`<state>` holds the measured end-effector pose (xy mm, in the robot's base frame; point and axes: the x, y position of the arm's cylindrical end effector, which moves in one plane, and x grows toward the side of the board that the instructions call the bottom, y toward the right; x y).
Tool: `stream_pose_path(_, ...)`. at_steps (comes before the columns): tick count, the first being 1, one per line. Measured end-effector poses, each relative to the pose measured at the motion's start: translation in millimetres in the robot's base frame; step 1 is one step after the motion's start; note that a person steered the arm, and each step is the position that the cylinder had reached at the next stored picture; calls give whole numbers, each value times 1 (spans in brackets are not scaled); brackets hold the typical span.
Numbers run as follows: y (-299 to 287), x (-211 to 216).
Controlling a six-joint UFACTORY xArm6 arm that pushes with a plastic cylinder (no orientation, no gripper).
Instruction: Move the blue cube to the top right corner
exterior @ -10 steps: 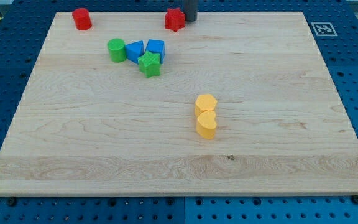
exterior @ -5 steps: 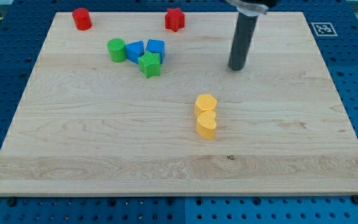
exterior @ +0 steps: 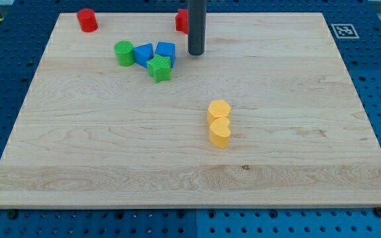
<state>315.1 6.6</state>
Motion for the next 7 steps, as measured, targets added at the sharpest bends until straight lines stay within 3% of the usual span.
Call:
stream_pose_path(2,-10,-15)
stream_pose_path(4,-84,-13)
stream_pose_path(5,-86,-12)
stream_pose_path(7,-91,28)
